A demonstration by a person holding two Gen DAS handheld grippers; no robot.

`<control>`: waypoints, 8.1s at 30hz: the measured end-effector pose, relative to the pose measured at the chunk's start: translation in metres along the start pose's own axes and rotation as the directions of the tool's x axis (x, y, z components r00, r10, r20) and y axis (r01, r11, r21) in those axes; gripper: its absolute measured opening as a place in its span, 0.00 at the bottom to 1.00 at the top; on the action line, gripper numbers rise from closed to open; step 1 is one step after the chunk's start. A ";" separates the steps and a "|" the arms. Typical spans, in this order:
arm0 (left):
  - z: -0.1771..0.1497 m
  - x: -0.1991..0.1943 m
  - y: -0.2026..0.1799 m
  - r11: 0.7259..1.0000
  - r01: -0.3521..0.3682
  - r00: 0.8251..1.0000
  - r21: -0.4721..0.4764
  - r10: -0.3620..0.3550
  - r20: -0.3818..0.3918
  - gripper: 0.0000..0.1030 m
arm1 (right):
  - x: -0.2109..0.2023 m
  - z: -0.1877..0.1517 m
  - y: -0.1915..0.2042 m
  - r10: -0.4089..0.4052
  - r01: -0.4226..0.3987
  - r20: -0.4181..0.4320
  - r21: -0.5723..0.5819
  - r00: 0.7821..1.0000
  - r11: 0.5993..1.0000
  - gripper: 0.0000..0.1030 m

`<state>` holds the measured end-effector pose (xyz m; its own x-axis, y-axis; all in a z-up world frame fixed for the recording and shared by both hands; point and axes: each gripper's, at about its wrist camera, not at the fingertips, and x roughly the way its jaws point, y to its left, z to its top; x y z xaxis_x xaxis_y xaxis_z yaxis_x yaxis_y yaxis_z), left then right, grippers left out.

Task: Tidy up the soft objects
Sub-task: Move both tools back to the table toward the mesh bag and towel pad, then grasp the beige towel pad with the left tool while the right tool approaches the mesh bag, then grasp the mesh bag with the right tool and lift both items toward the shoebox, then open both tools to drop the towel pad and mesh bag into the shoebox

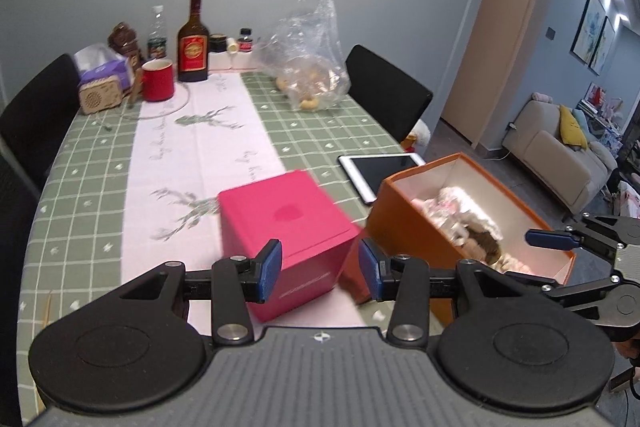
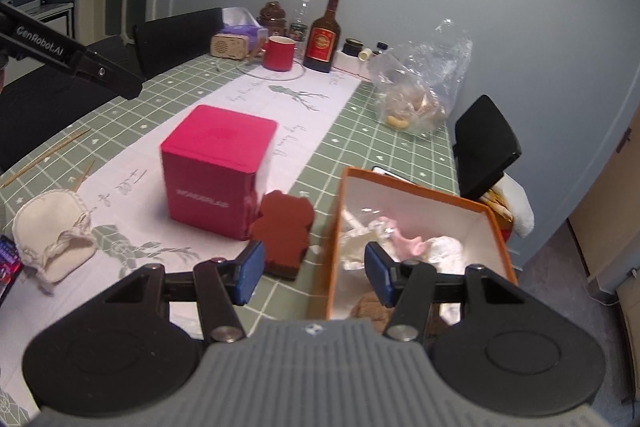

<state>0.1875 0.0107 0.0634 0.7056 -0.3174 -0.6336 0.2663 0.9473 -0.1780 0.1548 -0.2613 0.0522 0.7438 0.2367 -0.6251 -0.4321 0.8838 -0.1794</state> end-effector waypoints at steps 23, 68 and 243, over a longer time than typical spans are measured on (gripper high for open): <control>-0.129 -0.008 0.140 0.988 -0.085 0.987 -0.130 0.065 -0.148 0.56 | 0.046 -0.137 0.086 -0.009 -0.002 0.032 0.341 0.999 0.940 0.60; -0.129 -0.010 0.130 0.962 0.000 0.994 -0.272 -0.029 -0.104 0.04 | 0.044 -0.167 0.098 -0.007 0.003 0.010 0.386 1.000 0.922 0.74; -0.061 0.185 -0.269 0.787 0.239 0.958 0.570 -0.094 -0.272 0.19 | 0.052 -0.127 -0.176 -0.112 0.130 -0.070 0.383 0.991 0.914 0.00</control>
<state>0.2059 -0.2997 -0.0520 0.4721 -0.3810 -0.7950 0.7519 0.6448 0.1375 0.2048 -0.4555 -0.0457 0.7499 0.1075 -0.6527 -0.1028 0.9937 0.0455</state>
